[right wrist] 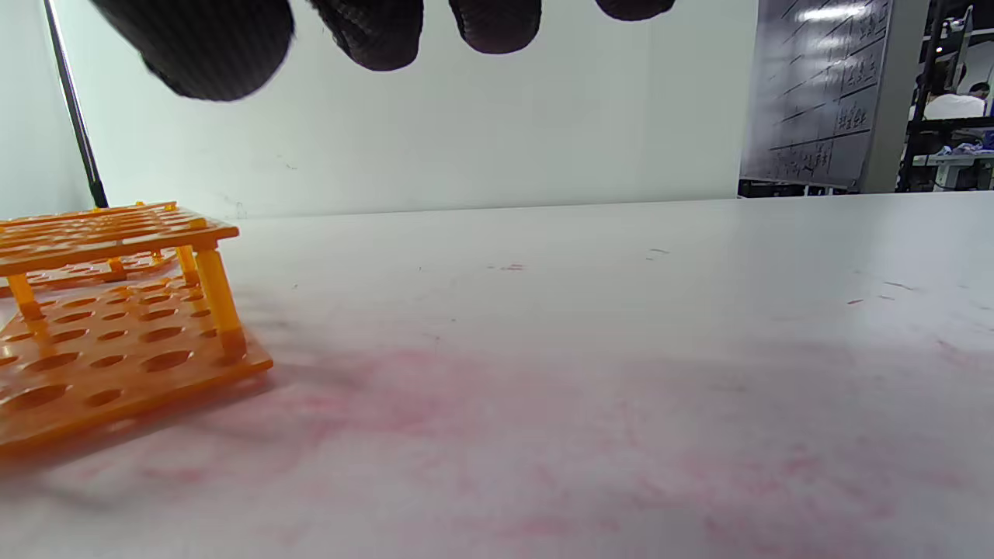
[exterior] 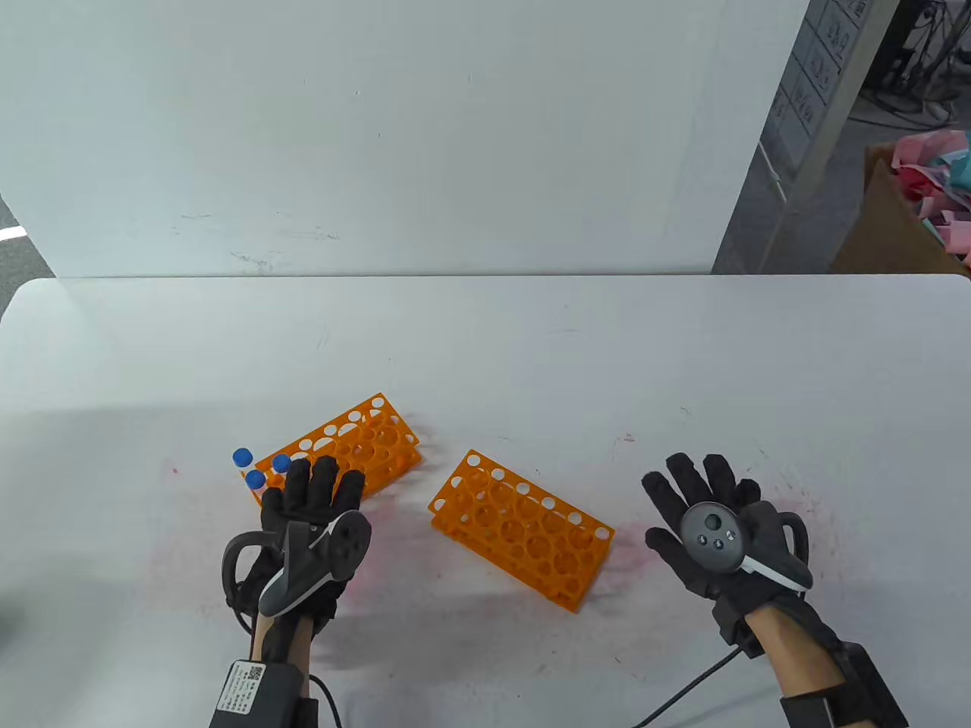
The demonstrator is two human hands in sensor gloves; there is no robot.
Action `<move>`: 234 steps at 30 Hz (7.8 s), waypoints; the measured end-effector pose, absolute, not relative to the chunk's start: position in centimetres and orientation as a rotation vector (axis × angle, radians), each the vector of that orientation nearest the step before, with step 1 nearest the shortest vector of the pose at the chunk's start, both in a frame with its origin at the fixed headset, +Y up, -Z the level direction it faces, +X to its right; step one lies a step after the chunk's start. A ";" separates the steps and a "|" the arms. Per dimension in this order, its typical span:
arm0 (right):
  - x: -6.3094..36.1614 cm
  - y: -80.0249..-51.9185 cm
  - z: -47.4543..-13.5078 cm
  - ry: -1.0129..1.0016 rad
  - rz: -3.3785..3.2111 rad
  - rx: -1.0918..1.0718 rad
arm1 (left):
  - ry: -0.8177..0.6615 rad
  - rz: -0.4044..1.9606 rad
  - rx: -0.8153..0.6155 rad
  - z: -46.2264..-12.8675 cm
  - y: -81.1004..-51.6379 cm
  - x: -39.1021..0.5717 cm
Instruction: Transfer 4 test tubes between racks (Left hand only)
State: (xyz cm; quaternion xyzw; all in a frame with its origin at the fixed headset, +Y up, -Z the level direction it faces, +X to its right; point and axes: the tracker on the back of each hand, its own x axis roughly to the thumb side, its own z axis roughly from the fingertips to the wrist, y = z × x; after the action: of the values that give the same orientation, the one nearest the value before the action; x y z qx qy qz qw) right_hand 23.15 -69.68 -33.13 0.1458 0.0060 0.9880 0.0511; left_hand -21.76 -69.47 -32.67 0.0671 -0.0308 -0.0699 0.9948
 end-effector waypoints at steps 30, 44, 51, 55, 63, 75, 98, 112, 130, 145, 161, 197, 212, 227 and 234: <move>22.8 -70.0 -33.4 0.099 2.981 0.447 | -0.062 -0.120 0.323 -31.7 -67.9 -22.3; 22.5 -69.7 -33.5 0.078 2.976 0.465 | 0.107 -0.088 0.319 -32.6 -67.8 -25.8; 22.7 -69.7 -33.5 0.078 2.967 0.456 | 0.119 -0.192 0.323 -33.1 -68.6 -24.7; 22.7 -69.7 -33.5 0.087 2.972 0.460 | 0.125 -0.227 0.322 -33.3 -69.1 -24.2; 22.6 -69.7 -33.6 0.084 2.987 0.466 | 0.145 -0.305 0.324 -33.9 -69.7 -23.6; 22.7 -69.8 -33.8 0.102 2.987 0.438 | 0.136 -0.255 0.361 -33.8 -68.8 -24.0; 23.3 -69.1 -33.8 0.082 2.986 0.419 | -0.063 -0.314 0.549 -31.4 -65.5 -19.0; 22.8 -69.1 -33.8 0.096 2.962 0.418 | -0.171 -0.205 0.592 -30.3 -64.6 -15.6; 22.8 -69.1 -33.9 0.110 2.960 0.404 | -0.374 -0.184 0.639 -28.2 -64.3 -10.0; 23.1 -68.9 -33.9 0.114 2.949 0.390 | -0.518 -0.156 0.603 -27.4 -65.8 -6.0; 23.3 -69.2 -34.1 0.152 2.930 0.394 | -0.582 -0.225 0.471 -28.4 -68.5 -5.1; 23.3 -69.3 -34.1 0.176 2.929 0.408 | -0.622 -0.205 0.417 -28.7 -68.7 -5.4; 22.1 -69.9 -33.9 0.224 2.925 0.459 | -0.244 -0.130 0.417 -32.5 -67.3 -17.5; 22.1 -69.5 -33.7 0.114 2.880 0.493 | 0.120 -0.033 0.469 -32.9 -67.0 -25.8; 22.2 -69.4 -33.6 0.111 2.877 0.496 | 0.209 -0.027 0.435 -33.1 -67.7 -27.3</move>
State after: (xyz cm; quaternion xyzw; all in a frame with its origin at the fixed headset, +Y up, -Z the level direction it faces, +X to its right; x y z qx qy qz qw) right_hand 22.23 -69.42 -33.65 0.1687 0.0379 0.9788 0.1099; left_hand -27.29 -67.73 -33.06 0.2155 0.1037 -0.0134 0.9709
